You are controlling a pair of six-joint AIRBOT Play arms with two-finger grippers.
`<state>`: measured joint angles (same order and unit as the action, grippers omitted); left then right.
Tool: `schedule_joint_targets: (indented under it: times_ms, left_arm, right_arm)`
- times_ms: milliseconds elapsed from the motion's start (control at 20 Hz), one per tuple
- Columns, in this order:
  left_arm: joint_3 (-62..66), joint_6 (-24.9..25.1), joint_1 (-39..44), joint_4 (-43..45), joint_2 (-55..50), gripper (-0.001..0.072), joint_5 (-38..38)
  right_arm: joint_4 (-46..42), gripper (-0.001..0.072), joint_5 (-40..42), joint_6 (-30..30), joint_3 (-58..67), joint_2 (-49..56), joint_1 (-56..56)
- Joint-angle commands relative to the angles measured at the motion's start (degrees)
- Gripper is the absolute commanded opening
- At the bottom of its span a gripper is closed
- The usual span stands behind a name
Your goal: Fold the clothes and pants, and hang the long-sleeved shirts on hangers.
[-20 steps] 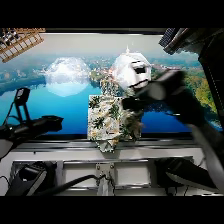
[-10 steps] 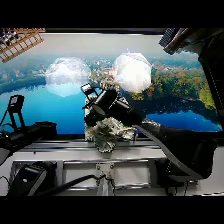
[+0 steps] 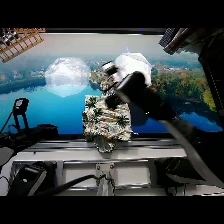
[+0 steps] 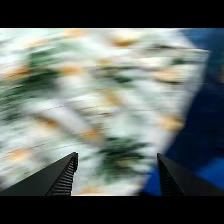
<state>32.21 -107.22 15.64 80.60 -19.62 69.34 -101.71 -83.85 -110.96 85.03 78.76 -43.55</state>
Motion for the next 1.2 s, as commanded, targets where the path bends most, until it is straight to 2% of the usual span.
schedule_joint_targets:
  times_ms: [0, 100, 150, 250, 400, 500, 600, 800, 1150]
  left_arm:
    - [-0.33, 0.02, -0.02, -0.02, 0.04, 0.0001, 0.22]
    - [-0.33, 0.11, -0.02, 0.00, 0.04, 0.0013, 0.35]
    - [-0.33, 0.15, -0.02, -0.02, 0.04, 0.0013, 0.37]
    - [-0.33, 0.28, -0.02, 0.00, 0.04, 0.0013, 0.35]
    - [-0.33, 0.26, -0.02, 0.00, 0.04, 0.0012, 0.31]
    - [-0.33, 0.26, -0.02, 0.00, 0.04, 0.0012, 0.31]
    - [-0.33, 0.24, -0.02, -0.02, 0.04, 0.0012, 0.31]
    - [-0.33, 0.22, -0.02, -0.02, 0.04, 0.0012, 0.31]
    - [-0.33, 0.04, -0.02, -0.02, 0.04, 0.0011, 0.28]
  right_arm:
    - [-0.74, 0.0567, 1.05, -0.68, -5.46, -4.90, 12.15]
    - [9.44, 0.0566, 5.49, 0.26, -12.39, -6.80, 20.39]
    - [16.20, 0.0566, 8.98, 2.62, -16.46, -7.65, 23.71]
    - [31.39, 0.0566, 15.72, 9.73, -25.09, -8.41, 29.09]
    - [45.55, 0.0568, 24.06, 19.37, -36.11, -8.26, 32.39]
    - [49.46, 0.0588, 28.65, 23.67, -40.50, -8.15, 32.46]
    - [49.90, 0.0588, 31.45, 24.06, -42.91, -7.21, 32.48]
    - [54.80, 0.0588, 31.98, 29.51, -43.56, -3.89, 32.41]
    - [61.96, 0.0580, 32.98, 32.65, -43.65, -0.50, 31.15]
